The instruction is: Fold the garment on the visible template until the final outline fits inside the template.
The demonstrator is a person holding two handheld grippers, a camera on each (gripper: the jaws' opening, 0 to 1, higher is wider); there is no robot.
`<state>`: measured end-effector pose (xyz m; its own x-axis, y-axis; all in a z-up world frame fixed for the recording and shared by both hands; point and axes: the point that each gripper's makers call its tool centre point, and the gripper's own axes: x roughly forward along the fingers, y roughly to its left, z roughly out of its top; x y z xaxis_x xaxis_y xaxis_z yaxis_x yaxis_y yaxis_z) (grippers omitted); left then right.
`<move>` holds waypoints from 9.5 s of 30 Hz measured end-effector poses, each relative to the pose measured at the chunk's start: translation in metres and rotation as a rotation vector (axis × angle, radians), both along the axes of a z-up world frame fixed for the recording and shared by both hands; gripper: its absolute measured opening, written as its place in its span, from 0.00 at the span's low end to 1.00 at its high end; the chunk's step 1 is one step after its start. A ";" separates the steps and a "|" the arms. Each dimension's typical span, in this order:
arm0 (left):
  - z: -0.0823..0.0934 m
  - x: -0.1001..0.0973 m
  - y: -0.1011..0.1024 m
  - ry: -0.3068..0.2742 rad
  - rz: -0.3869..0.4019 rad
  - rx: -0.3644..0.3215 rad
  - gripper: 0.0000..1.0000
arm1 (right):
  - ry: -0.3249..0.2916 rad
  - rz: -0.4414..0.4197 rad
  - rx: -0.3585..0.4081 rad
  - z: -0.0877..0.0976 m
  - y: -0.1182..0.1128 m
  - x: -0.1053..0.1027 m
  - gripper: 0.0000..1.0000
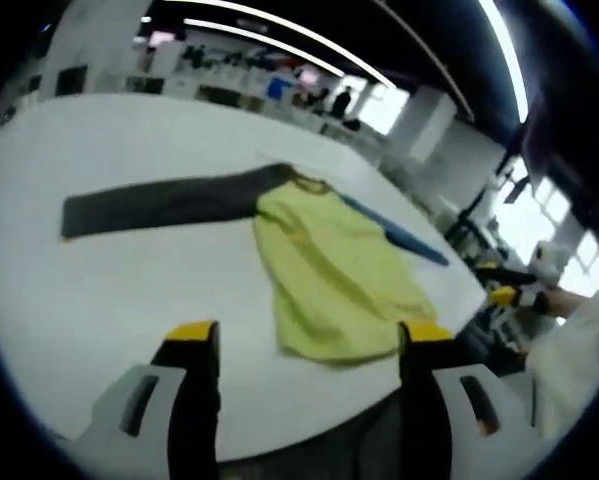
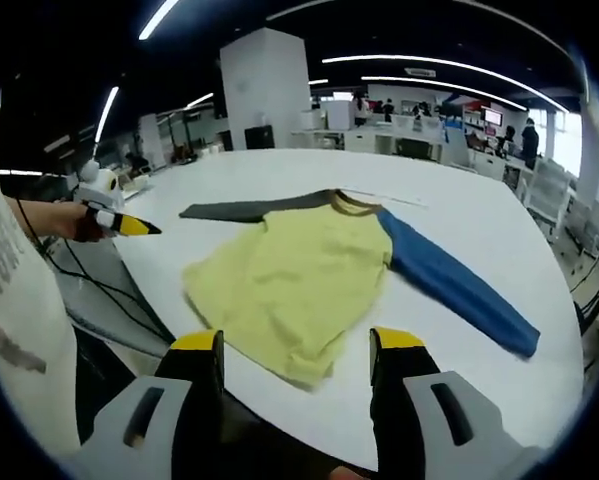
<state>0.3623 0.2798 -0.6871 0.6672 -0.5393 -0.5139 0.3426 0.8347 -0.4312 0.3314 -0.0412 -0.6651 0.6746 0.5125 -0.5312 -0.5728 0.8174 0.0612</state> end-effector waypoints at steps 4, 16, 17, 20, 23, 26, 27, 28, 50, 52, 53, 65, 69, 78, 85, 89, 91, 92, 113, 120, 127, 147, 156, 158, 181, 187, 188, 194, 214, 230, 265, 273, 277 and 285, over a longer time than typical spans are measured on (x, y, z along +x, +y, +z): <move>0.000 0.000 0.000 0.000 0.002 -0.003 0.69 | 0.001 0.002 0.004 0.000 0.001 0.001 0.59; -0.013 -0.005 -0.007 -0.017 -0.075 0.101 0.68 | 0.006 -0.001 -0.002 -0.006 -0.003 0.002 0.58; -0.017 -0.006 -0.007 -0.014 -0.084 0.126 0.67 | -0.001 -0.003 -0.011 -0.007 -0.004 0.002 0.57; -0.021 -0.007 -0.010 -0.019 -0.103 0.167 0.67 | 0.005 -0.011 -0.009 -0.012 -0.005 0.001 0.57; -0.024 -0.007 -0.014 -0.025 -0.126 0.188 0.66 | 0.017 -0.015 -0.012 -0.018 -0.004 -0.002 0.57; -0.029 -0.005 -0.015 -0.009 -0.127 0.163 0.66 | 0.027 -0.017 -0.009 -0.024 -0.004 -0.004 0.57; -0.031 -0.005 -0.015 -0.007 -0.128 0.167 0.66 | 0.030 -0.016 -0.010 -0.026 -0.004 -0.004 0.57; -0.034 -0.005 -0.014 -0.003 -0.136 0.178 0.66 | 0.035 -0.015 -0.013 -0.030 -0.004 -0.005 0.57; -0.075 0.003 -0.008 0.022 -0.235 0.338 0.65 | 0.052 0.027 -0.100 -0.075 -0.012 0.002 0.52; -0.075 0.005 -0.008 0.014 -0.234 0.357 0.64 | 0.047 0.039 -0.130 -0.080 -0.014 0.002 0.52; -0.075 0.007 -0.008 0.007 -0.230 0.363 0.63 | 0.041 0.047 -0.144 -0.082 -0.015 0.002 0.52; -0.088 0.015 -0.008 0.009 -0.232 0.425 0.61 | 0.045 0.040 -0.186 -0.100 -0.019 0.008 0.50; -0.093 0.014 -0.013 0.014 -0.255 0.438 0.60 | 0.042 0.045 -0.212 -0.106 -0.022 0.011 0.47; -0.091 0.020 -0.018 -0.005 -0.279 0.470 0.56 | 0.030 0.074 -0.245 -0.113 -0.020 0.021 0.43; -0.091 0.026 -0.024 -0.016 -0.292 0.475 0.47 | 0.009 0.099 -0.234 -0.114 -0.011 0.029 0.34; -0.089 0.027 -0.033 -0.019 -0.325 0.459 0.32 | -0.012 0.127 -0.246 -0.113 -0.005 0.034 0.24; -0.089 0.026 -0.038 -0.014 -0.342 0.445 0.21 | -0.019 0.130 -0.245 -0.112 -0.004 0.035 0.23; -0.089 0.026 -0.039 -0.013 -0.344 0.439 0.18 | -0.026 0.132 -0.243 -0.111 -0.003 0.036 0.21; -0.070 0.020 -0.034 0.069 -0.185 0.281 0.00 | 0.037 0.058 -0.181 -0.098 -0.015 0.038 0.01; -0.051 0.017 -0.025 0.094 -0.077 0.192 0.00 | 0.044 0.016 -0.122 -0.081 -0.019 0.031 0.01; -0.045 0.009 -0.017 0.128 -0.010 0.177 0.00 | 0.073 -0.046 -0.042 -0.066 -0.024 0.022 0.01; -0.059 -0.027 -0.004 0.238 0.072 0.149 0.00 | 0.207 -0.161 0.017 -0.073 -0.032 -0.019 0.01; -0.067 -0.036 -0.006 0.274 0.048 0.180 0.00 | 0.265 -0.150 0.015 -0.086 -0.027 -0.033 0.01; -0.071 -0.040 -0.006 0.292 0.038 0.191 0.00 | 0.285 -0.143 0.015 -0.090 -0.024 -0.036 0.01; -0.093 -0.060 0.003 0.347 0.005 0.266 0.00 | 0.293 -0.135 -0.001 -0.116 -0.019 -0.050 0.01; -0.095 -0.063 0.010 0.344 0.031 0.264 0.00 | 0.250 -0.150 -0.030 -0.117 -0.029 -0.052 0.01; -0.095 -0.063 0.012 0.345 0.038 0.275 0.00 | 0.247 -0.160 -0.031 -0.117 -0.030 -0.053 0.01; -0.093 -0.062 0.017 0.339 0.052 0.272 0.00 | 0.233 -0.143 -0.053 -0.115 -0.030 -0.057 0.01; -0.084 -0.061 0.018 0.301 0.054 0.278 0.00 | 0.225 -0.218 -0.058 -0.113 -0.057 -0.076 0.01; -0.056 -0.039 0.017 0.138 0.063 0.254 0.15 | 0.006 -0.223 0.023 -0.057 -0.051 -0.042 0.04; -0.044 -0.025 0.005 0.069 0.079 0.149 0.72 | 0.036 -0.179 0.045 -0.057 -0.038 -0.001 0.65; -0.046 -0.023 0.000 0.074 0.069 0.133 0.71 | 0.041 -0.186 0.047 -0.058 -0.041 0.003 0.64; -0.046 -0.021 -0.001 0.076 0.071 0.134 0.71 | 0.044 -0.189 0.047 -0.060 -0.042 0.004 0.64; -0.048 -0.018 -0.001 0.084 0.077 0.132 0.70 | 0.054 -0.192 0.045 -0.064 -0.045 0.008 0.62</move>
<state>0.3442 0.2787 -0.7347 0.6552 -0.4129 -0.6326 0.2431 0.9081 -0.3409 0.3389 -0.0860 -0.7294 0.7332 0.4014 -0.5489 -0.4017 0.9070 0.1267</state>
